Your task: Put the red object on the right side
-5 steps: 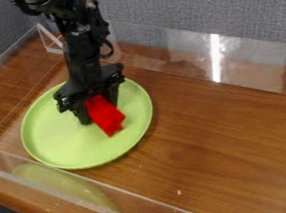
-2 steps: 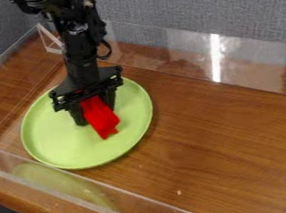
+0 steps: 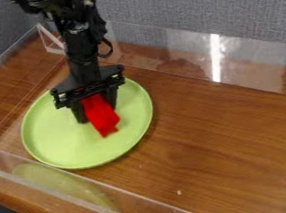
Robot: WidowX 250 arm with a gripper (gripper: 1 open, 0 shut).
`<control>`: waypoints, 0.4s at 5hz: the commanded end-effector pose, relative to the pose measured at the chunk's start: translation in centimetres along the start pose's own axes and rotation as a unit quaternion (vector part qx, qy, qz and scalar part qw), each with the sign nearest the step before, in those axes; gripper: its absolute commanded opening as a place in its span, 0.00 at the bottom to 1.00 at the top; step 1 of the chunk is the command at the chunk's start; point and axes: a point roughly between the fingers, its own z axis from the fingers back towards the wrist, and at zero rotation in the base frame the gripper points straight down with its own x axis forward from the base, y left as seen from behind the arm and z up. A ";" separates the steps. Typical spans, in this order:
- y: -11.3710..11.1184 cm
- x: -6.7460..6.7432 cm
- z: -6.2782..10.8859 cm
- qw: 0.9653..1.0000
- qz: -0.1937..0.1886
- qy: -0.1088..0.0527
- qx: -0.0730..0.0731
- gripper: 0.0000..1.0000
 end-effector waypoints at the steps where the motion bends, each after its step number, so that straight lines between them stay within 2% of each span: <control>1: -0.3 0.0 -0.5 1.000 -0.011 0.001 -0.004 0.00; 2: -0.8 0.2 0.2 1.000 0.007 0.001 -0.002 0.00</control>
